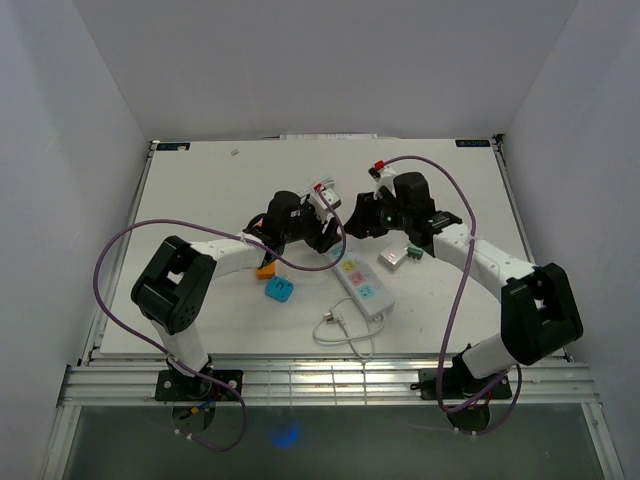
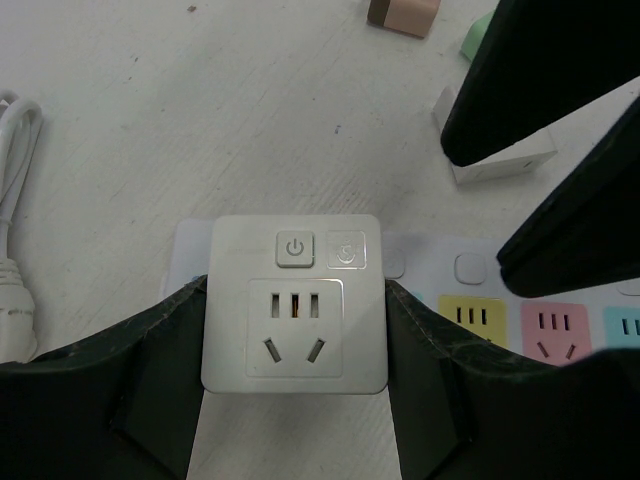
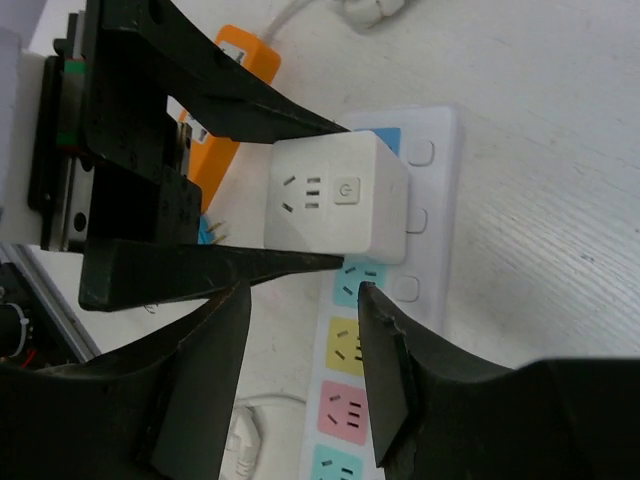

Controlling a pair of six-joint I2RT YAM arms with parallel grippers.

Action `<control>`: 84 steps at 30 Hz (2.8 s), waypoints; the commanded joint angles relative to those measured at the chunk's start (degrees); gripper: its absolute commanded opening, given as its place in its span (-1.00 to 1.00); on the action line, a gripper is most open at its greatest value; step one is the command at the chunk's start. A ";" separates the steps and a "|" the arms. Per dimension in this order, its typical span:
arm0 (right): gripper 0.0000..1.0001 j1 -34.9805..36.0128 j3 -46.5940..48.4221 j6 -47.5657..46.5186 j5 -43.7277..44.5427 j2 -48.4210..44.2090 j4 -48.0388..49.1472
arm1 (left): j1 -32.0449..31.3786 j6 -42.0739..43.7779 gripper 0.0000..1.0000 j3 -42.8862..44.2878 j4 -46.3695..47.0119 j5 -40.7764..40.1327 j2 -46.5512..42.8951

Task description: Insert the plug

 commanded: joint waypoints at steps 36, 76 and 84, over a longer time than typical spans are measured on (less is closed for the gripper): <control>-0.52 -0.92 4.11 7.77 -10.99 19.47 7.75 | -0.68 -2.20 -1.00 -1.87 -9.89 0.12 1.42; -0.54 -0.21 5.77 1.35 -4.75 16.41 -0.79 | -1.47 -6.33 -0.93 -10.84 2.68 -1.72 -1.30; -0.42 -2.14 7.36 2.31 -5.10 13.51 -0.88 | -1.47 -8.01 0.06 -12.24 5.75 -1.11 -4.29</control>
